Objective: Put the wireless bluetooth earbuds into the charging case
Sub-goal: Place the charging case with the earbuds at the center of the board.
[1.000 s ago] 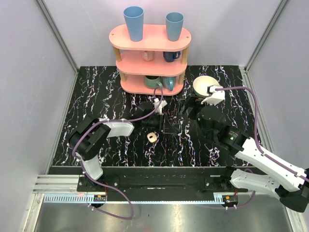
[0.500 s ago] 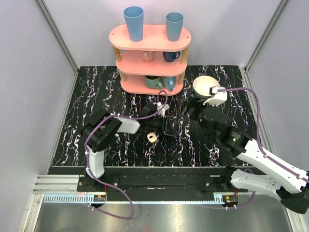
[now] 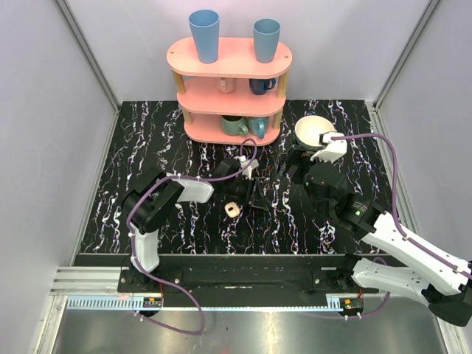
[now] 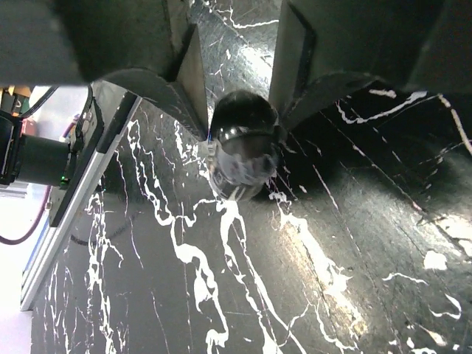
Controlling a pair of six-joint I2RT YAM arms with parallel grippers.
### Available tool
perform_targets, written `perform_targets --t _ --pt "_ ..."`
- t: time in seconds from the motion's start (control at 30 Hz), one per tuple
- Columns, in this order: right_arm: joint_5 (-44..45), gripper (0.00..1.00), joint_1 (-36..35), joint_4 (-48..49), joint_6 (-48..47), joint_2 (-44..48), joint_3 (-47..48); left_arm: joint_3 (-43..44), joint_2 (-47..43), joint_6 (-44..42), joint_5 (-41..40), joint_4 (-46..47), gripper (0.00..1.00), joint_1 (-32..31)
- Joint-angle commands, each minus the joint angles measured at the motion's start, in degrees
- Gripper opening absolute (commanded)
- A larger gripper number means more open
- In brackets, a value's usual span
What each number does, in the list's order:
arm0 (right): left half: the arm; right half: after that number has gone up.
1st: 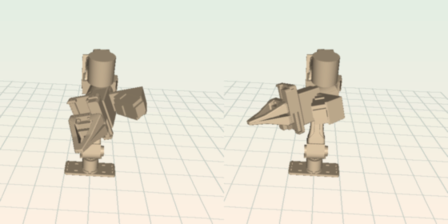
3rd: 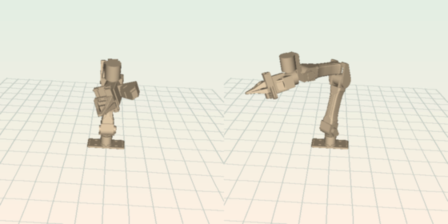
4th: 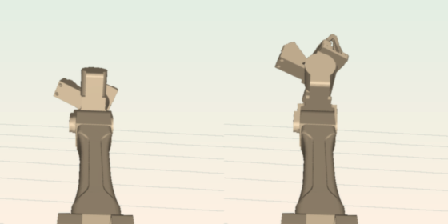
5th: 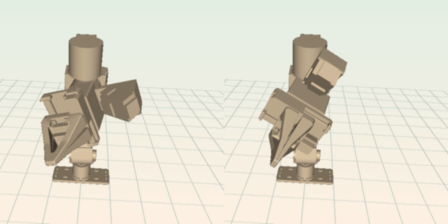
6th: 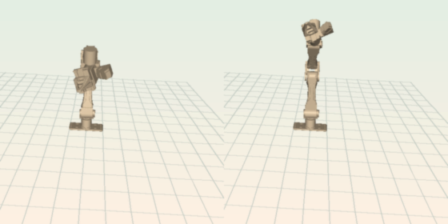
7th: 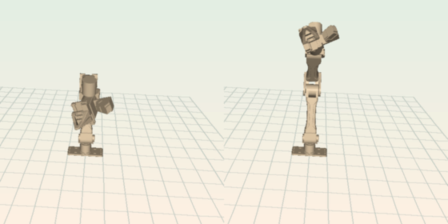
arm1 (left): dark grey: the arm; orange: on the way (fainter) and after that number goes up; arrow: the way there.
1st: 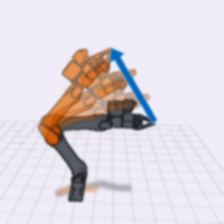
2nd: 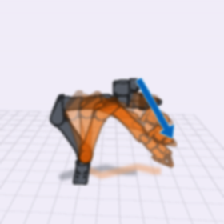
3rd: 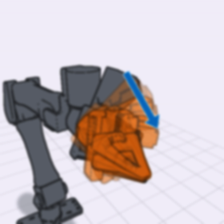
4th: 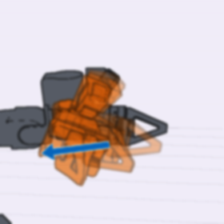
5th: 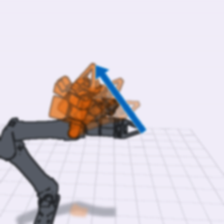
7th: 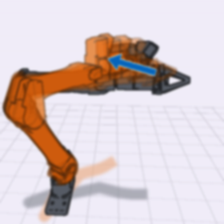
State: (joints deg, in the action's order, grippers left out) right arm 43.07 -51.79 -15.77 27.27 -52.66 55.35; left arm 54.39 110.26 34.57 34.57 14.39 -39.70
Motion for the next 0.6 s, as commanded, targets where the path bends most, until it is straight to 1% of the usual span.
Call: perform_targets --t 0.0,0.03,0.07,0.17,0.3,0.4,0.53,0.57 --pt "2.5 0.96 0.4 1.4 -1.0 0.1 1.6 1.8 -2.9 -3.4 -4.0 -4.5 0.49 0.3" --pt "2.4 0.96 0.4 1.5 -1.2 0.1 1.6 1.7 -3.3 -3.6 -4.2 -4.7 0.52 0.7" --pt "2.3 0.96 0.4 1.6 -1.3 0.0 1.8 1.6 -3.7 -3.7 -4.5 -5.0 0.53 0.8" --pt "2.0 0.96 0.4 1.6 -1.8 0.1 2.2 0.9 -4.8 -4.0 -5.3 -5.3 0.62 1.4" --pt "2.7 0.96 0.4 1.9 -2.8 0.3 2.2 0.6 -6.9 -5.5 -7.1 -7.4 0.64 1.6" --pt "2.9 0.96 0.4 2.0 -2.9 0.1 2.1 1.0 -8.7 -6.7 -8.7 -9.6 0.70 2.0" --pt "2.8 0.96 0.4 2.1 -2.7 -0.2 1.9 0.6 -10.9 -8.0 -10.4 -11.9 0.72 2.1" --pt "2.8 0.96 0.4 2.1 -2.7 -0.2 1.8 0.4 -11.8 -8.6 -12.1 -12.6 0.73 2.2"
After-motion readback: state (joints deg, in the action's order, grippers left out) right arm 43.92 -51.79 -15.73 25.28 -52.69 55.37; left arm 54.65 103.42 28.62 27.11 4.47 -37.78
